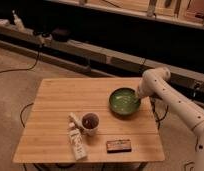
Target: Drag the ceramic bowl in a circle
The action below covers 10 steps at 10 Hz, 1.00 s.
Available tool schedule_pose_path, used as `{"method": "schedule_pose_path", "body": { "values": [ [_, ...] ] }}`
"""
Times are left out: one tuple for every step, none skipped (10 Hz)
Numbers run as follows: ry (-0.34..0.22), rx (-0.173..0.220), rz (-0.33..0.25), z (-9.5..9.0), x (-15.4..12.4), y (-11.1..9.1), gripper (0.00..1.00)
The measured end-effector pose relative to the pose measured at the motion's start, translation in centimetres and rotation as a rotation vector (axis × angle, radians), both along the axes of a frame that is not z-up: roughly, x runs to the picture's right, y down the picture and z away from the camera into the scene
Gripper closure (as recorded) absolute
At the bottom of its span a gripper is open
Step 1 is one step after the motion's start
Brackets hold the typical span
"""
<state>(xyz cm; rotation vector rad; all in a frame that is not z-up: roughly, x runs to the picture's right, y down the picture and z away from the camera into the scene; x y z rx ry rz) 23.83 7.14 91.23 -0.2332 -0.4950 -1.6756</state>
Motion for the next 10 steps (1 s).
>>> {"method": "schedule_pose_path", "body": {
  "values": [
    [-0.059, -0.006, -0.051, -1.0, -2.6, 0.7, 0.94],
    [-0.113, -0.012, -0.1, -2.5, -4.6, 1.6, 0.94],
    [-0.142, -0.023, -0.134, -3.7, -5.4, 2.5, 0.94],
    [-0.166, -0.04, -0.174, -5.2, -5.7, 3.7, 0.94],
    [-0.164, -0.061, -0.202, -6.5, -4.9, 5.0, 0.94],
    [-0.143, -0.084, -0.212, -7.5, -3.3, 6.2, 0.94],
    [-0.1, -0.114, -0.207, -8.4, -0.5, 7.7, 0.94],
    [-0.05, -0.132, -0.183, -9.1, 2.2, 8.5, 0.94],
    [-0.004, -0.144, -0.154, -9.7, 4.6, 9.2, 0.94],
    [0.057, -0.143, -0.108, -10.1, 7.4, 9.2, 0.94]
  ]
}}
